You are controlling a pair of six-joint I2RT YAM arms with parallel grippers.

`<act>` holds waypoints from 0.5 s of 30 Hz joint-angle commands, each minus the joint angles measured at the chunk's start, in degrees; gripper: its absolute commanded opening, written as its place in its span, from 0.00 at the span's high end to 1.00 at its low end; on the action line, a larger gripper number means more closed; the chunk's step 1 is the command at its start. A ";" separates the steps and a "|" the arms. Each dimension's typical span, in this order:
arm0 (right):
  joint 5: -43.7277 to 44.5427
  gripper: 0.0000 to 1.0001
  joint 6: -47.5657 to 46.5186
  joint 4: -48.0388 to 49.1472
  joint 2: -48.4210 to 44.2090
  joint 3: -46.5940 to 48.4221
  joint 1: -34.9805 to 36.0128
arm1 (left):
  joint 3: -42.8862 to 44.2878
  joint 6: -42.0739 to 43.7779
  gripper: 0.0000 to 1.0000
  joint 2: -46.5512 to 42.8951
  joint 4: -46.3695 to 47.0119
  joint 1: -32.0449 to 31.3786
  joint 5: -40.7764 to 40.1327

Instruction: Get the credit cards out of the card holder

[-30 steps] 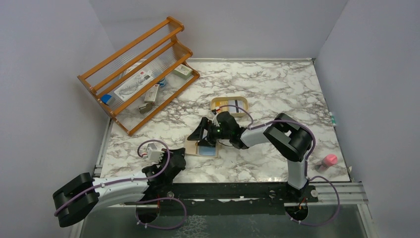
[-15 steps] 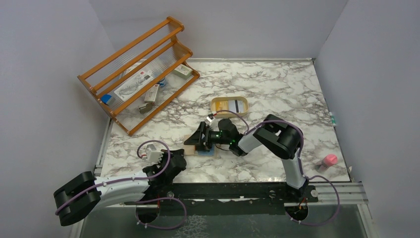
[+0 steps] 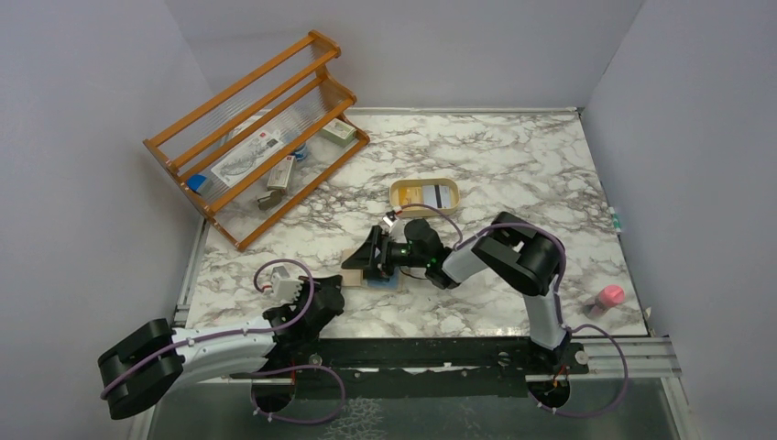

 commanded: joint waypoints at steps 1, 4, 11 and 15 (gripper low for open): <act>-1.28 0.20 -1.76 -0.26 -3.98 -0.86 -0.60 | -4.85 0.06 1.00 -0.93 0.26 -0.13 1.19; -1.26 0.24 -2.19 -1.08 -3.88 -0.76 -0.77 | -4.83 0.11 1.00 -0.92 0.21 -0.13 1.23; -0.47 0.47 -4.43 -3.88 -4.09 -1.59 -1.14 | -4.82 0.24 1.00 -1.35 -0.25 -0.13 1.37; 0.42 0.55 -6.20 -5.63 -5.15 -2.47 -1.74 | -4.82 0.24 1.00 -1.53 -0.35 -0.13 1.48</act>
